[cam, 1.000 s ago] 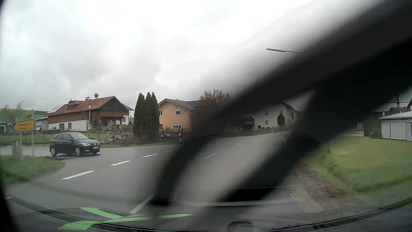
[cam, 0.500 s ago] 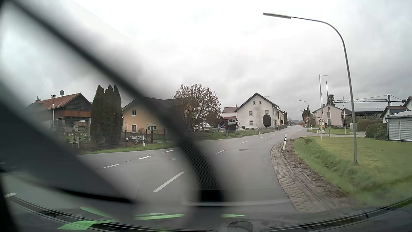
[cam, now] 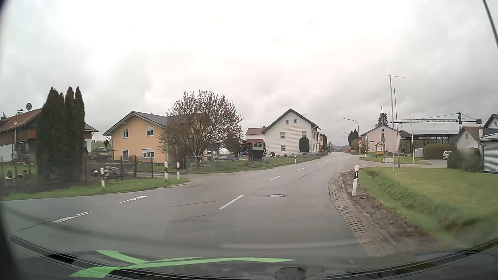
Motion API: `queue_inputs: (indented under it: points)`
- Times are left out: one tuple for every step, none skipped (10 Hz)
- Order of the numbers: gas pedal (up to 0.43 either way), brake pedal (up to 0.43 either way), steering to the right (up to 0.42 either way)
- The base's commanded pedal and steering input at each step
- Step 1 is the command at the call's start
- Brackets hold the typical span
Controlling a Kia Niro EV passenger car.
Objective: Follow the waypoints while adhering to traffic rules and regulations
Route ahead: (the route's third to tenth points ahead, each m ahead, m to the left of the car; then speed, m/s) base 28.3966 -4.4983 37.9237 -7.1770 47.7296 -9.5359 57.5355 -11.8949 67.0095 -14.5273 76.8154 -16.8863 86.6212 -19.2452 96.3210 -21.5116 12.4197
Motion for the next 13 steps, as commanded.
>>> queue_inputs:
  points:
    - [0.047,0.0,0.053]
    - [0.047,0.0,0.054]
    - [0.047,0.0,0.053]
    - [0.047,0.0,0.054]
    - [0.047,0.0,0.054]
    - [0.047,0.0,0.055]
    - [0.059,0.0,0.055]
    - [0.059,0.0,0.055]
    - [0.087,0.0,0.056]
    - [0.098,0.0,0.056]
    - [0.098,0.0,0.056]
    - [0.098,0.0,0.056]
    - [0.098,0.0,0.054]
